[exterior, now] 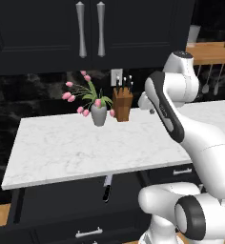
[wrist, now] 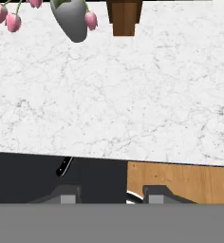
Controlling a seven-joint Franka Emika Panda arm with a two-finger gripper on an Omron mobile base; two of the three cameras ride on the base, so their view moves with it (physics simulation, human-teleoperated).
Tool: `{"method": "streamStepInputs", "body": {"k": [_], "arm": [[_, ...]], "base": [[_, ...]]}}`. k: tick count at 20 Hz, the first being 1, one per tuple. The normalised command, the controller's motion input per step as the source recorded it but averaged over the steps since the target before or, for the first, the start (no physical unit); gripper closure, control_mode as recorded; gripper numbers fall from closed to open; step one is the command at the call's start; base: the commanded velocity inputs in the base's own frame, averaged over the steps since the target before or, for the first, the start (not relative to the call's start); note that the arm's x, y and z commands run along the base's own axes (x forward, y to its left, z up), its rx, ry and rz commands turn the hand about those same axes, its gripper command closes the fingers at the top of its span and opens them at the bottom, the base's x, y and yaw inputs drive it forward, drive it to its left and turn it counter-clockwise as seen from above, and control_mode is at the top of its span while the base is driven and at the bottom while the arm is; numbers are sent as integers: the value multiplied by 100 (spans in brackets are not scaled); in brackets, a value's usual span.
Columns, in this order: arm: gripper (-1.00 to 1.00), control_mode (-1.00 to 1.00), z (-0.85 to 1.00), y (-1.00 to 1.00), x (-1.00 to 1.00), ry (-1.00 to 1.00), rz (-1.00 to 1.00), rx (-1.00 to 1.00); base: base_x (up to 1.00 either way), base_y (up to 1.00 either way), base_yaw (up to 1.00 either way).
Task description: Pick up the knife from the drawer and place it on the cutting board. Then place the meat from the plate to the cutting board.
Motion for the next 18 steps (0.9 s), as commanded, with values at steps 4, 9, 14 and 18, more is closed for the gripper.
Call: {"method": "streamStepInputs", "body": {"k": [4,9,14,18], "arm": [[-100,100,0,0,0,0,0,0],[-100,100,0,0,0,0,0,0],[-100,100,0,0,0,0,0,0],[-100,100,0,0,0,0,0,0]], "base": [[0,0,0],[0,-40,20],[3,-52,51],[5,-33,60]]}}
